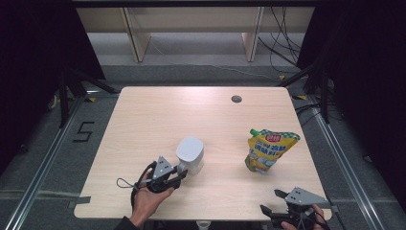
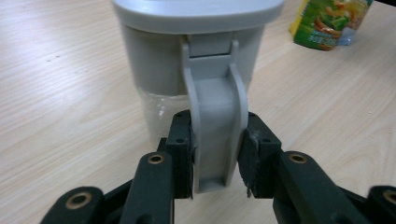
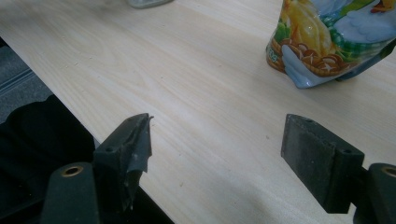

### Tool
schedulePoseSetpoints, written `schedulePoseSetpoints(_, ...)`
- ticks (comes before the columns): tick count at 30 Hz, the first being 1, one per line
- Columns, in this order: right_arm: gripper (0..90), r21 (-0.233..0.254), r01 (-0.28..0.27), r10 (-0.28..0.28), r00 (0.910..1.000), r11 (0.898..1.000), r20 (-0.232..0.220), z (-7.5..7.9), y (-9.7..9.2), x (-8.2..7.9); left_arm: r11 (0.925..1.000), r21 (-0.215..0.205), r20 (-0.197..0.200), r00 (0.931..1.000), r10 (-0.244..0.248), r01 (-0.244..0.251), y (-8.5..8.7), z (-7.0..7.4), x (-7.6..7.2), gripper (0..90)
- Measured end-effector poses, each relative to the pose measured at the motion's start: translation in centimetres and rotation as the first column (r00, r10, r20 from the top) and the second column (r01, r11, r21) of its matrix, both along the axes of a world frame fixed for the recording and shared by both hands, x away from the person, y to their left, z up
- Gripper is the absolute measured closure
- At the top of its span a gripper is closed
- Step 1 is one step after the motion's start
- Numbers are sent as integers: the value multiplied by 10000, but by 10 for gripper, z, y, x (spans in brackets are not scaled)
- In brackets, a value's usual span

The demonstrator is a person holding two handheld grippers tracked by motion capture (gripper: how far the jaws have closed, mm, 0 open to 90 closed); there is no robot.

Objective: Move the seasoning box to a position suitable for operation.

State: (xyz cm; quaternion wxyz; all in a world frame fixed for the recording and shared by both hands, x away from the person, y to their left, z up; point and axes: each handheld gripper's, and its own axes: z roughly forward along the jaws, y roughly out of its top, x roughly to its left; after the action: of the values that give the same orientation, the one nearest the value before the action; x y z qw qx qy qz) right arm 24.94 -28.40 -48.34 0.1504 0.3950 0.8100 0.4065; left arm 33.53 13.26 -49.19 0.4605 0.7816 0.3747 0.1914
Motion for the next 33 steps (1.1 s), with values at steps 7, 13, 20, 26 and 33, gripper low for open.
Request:
schedulePoseSetpoints(7,253,-120,-132,134,9997,9998,192,-1,1,2,9979,-312,-256,9981,556,-564,16,-3,9,621)
schedulePoseSetpoints(13,253,-161,-206,210,9994,9997,274,0,0,2,9969,110,83,9970,776,-777,16,-4,17,678)
schedulePoseSetpoints(20,251,39,-287,286,9992,9996,282,1,0,2,9899,174,70,9901,1403,-1404,36,-5,25,676)
schedulePoseSetpoints(26,251,78,-161,160,9998,9998,115,2,1,0,9932,412,322,9937,1075,-1087,40,-6,27,700)
schedulePoseSetpoints(33,251,106,-95,93,9999,9999,145,1,0,0,9981,410,381,9983,439,-455,31,-7,20,703)
